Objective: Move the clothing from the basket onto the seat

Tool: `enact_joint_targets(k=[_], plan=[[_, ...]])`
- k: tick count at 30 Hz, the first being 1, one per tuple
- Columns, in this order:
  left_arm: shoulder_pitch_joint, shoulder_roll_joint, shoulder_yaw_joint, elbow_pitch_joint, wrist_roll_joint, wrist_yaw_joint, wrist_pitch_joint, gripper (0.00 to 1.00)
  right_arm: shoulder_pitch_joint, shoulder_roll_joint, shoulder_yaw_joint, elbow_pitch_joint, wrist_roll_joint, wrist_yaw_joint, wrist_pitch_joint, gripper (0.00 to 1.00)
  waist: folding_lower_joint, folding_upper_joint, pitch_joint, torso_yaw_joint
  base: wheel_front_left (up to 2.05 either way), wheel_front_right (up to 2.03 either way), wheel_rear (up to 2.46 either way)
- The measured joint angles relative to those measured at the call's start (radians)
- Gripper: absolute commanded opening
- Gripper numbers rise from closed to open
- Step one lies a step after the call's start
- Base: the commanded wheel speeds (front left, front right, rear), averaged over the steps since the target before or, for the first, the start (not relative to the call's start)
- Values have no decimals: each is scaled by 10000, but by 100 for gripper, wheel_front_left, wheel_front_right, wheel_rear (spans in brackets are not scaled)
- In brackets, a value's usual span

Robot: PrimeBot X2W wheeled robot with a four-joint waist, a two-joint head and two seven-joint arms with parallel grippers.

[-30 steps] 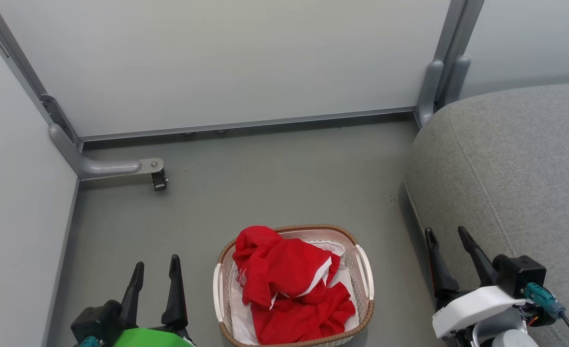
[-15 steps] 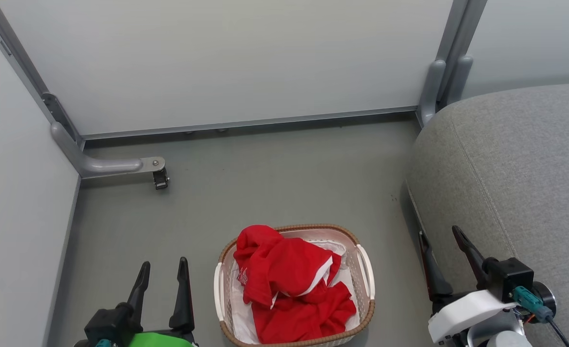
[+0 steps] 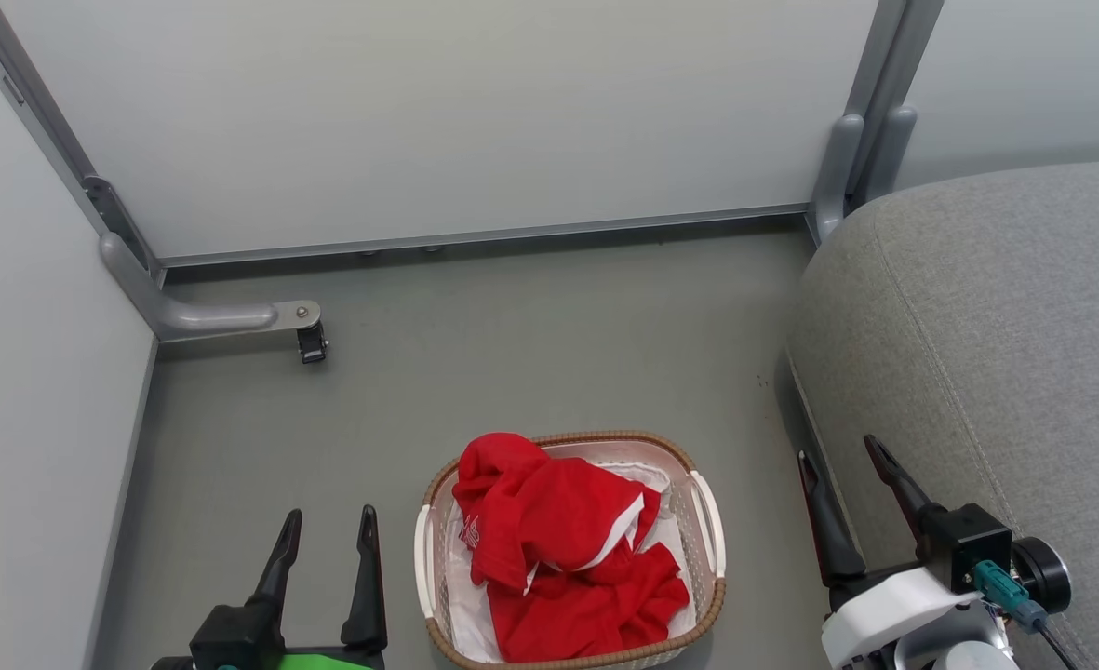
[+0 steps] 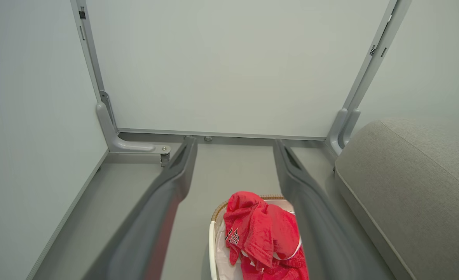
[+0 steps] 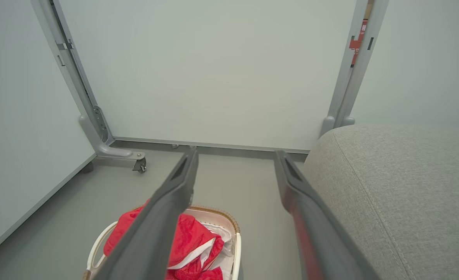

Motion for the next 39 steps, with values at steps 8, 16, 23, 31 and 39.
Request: enact_joint_targets(k=[8, 16, 23, 31, 39], plan=[[6, 2, -36, 69, 56, 4, -59, 100, 0, -2, 12, 17, -94, 2, -12, 100, 0, 0, 22, -15, 0, 0, 0], [6, 2, -71, 75, 56, 4, -59, 100, 0, -2, -13, 13, -94, 2, -12, 100, 0, 0, 51, -15, 0, 0, 0], [-22, 4, -207, 92, 73, -4, -59, 100, -12, -2, -48, -121, -96, 2, -12, 100, 0, 0, 255, -22, 0, 0, 0], [-1147, 6, -523, 324, 376, -238, -61, 100, -523, -4, -151, -775, -276, 2, -13, 100, 0, 0, 1220, -74, 0, 0, 0], [-3108, 6, -1166, 2518, 453, -443, -63, 100, -1305, -8, -102, -1127, -372, 4, -13, 100, 0, 0, 2655, -264, 0, 0, 0]])
